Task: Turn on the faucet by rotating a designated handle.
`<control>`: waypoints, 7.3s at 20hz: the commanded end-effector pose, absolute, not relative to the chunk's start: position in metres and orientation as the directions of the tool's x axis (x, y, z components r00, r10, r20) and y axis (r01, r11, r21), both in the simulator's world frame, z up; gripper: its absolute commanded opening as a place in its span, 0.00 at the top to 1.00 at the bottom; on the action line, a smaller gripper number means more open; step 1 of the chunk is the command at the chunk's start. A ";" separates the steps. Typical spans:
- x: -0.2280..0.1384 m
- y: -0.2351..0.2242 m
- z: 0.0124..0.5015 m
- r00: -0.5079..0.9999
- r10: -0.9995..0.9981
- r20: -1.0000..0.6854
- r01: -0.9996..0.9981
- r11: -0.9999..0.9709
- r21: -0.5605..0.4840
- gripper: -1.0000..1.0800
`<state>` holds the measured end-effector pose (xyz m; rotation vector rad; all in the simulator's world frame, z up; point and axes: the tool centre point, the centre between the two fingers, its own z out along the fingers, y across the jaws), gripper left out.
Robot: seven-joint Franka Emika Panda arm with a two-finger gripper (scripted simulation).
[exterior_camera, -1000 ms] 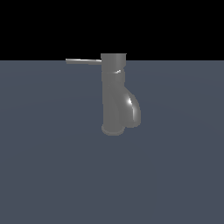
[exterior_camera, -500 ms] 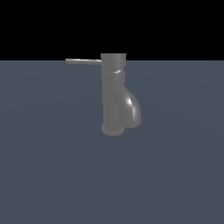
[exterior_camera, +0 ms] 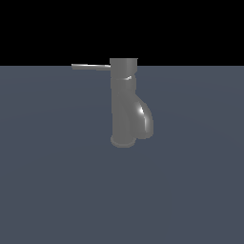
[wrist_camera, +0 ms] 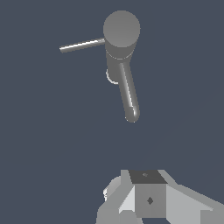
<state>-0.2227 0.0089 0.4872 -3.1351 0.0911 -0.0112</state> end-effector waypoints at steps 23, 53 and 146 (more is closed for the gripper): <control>-0.103 0.051 0.427 0.830 -0.552 -0.081 -0.558 -0.827 -0.075 1.00; 0.016 0.120 0.304 0.272 -0.962 -0.032 -0.962 -0.272 0.005 1.00; -0.112 -0.025 0.285 0.180 -0.984 0.001 -0.984 -0.180 -0.001 1.00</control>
